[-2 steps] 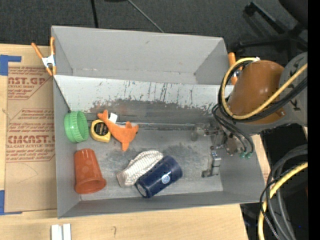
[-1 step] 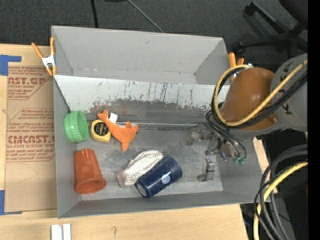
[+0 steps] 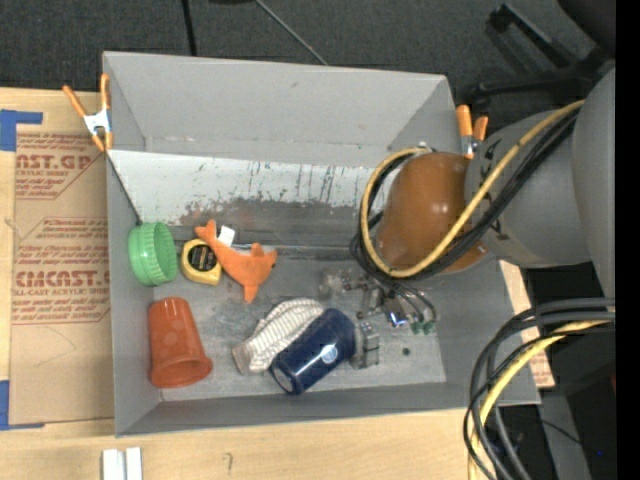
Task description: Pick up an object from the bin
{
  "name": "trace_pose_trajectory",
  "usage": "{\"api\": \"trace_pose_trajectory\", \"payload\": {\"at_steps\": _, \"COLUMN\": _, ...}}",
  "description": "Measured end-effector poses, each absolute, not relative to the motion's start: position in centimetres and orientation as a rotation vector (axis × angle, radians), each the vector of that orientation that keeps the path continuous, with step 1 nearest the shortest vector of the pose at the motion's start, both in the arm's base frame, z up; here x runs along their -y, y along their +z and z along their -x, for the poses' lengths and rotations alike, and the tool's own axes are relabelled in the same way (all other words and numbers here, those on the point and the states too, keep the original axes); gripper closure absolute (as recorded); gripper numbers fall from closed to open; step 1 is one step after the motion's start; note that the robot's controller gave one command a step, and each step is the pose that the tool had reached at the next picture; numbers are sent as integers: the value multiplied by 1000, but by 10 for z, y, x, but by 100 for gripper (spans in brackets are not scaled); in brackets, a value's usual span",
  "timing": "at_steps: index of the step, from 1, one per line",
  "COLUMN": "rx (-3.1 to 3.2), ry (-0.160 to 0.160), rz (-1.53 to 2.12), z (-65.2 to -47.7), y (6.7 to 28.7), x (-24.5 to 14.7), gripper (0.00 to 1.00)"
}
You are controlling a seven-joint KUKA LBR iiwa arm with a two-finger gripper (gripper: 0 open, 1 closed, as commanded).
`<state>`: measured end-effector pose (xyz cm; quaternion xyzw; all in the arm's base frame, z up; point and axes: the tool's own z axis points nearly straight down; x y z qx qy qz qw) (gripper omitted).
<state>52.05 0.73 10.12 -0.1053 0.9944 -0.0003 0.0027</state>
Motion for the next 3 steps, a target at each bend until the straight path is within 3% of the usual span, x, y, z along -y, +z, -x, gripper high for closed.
{"api": "trace_pose_trajectory", "payload": {"at_steps": 1, "rx": -3115, "ry": 6, "rz": 430, "z": -516, "y": 78, "x": -26, "gripper": 0}}
{"api": "trace_pose_trajectory", "payload": {"at_steps": 2, "rx": -3107, "ry": 2, "rz": 457, "z": -515, "y": 70, "x": -82, "gripper": 100}}
{"api": "trace_pose_trajectory", "payload": {"at_steps": 3, "rx": -3107, "ry": 2, "rz": 457, "z": -516, "y": 70, "x": -82, "gripper": 100}}
